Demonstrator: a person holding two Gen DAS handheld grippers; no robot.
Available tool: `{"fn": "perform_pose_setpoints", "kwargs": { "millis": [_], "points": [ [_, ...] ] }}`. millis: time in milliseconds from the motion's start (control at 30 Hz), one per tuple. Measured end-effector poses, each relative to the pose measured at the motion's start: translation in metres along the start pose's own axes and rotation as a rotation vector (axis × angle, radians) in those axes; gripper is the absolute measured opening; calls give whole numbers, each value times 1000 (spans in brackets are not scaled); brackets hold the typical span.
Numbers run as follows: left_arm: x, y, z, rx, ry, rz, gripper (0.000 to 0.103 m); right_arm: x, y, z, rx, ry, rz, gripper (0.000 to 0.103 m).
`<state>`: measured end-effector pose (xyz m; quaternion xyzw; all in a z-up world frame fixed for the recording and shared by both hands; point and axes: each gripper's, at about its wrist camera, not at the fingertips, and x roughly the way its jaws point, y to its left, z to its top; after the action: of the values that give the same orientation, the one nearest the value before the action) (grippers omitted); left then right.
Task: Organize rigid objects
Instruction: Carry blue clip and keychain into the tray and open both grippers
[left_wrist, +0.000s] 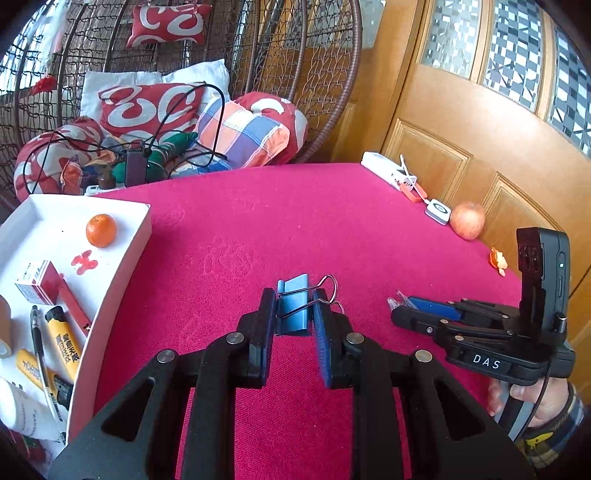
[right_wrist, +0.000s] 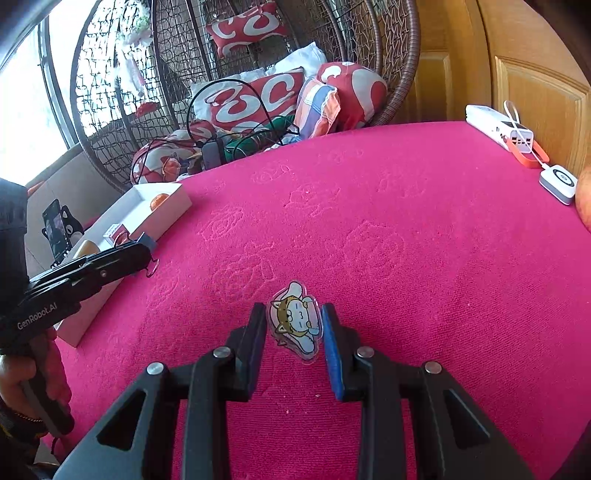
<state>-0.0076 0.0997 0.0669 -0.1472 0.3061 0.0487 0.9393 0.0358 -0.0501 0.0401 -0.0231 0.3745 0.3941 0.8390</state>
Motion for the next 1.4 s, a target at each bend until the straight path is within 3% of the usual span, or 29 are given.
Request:
{"fn": "perform_pose_setpoints", "kwargs": {
  "millis": [367,700,1100,1400],
  "points": [
    [-52,23,9,-51,-111,18,19,-28,43,26,-85,-91,42,29],
    [-96,73,8,-154,-199,96,19,-26,102,51,-200,-117,98,29],
    [-134,163,-16,-335,-243,273,19,29,213,82,-355,-61,259,29],
    [-127,211,-30,-436,-182,414,19,95,269,86,-357,19,281,30]
  ]
}}
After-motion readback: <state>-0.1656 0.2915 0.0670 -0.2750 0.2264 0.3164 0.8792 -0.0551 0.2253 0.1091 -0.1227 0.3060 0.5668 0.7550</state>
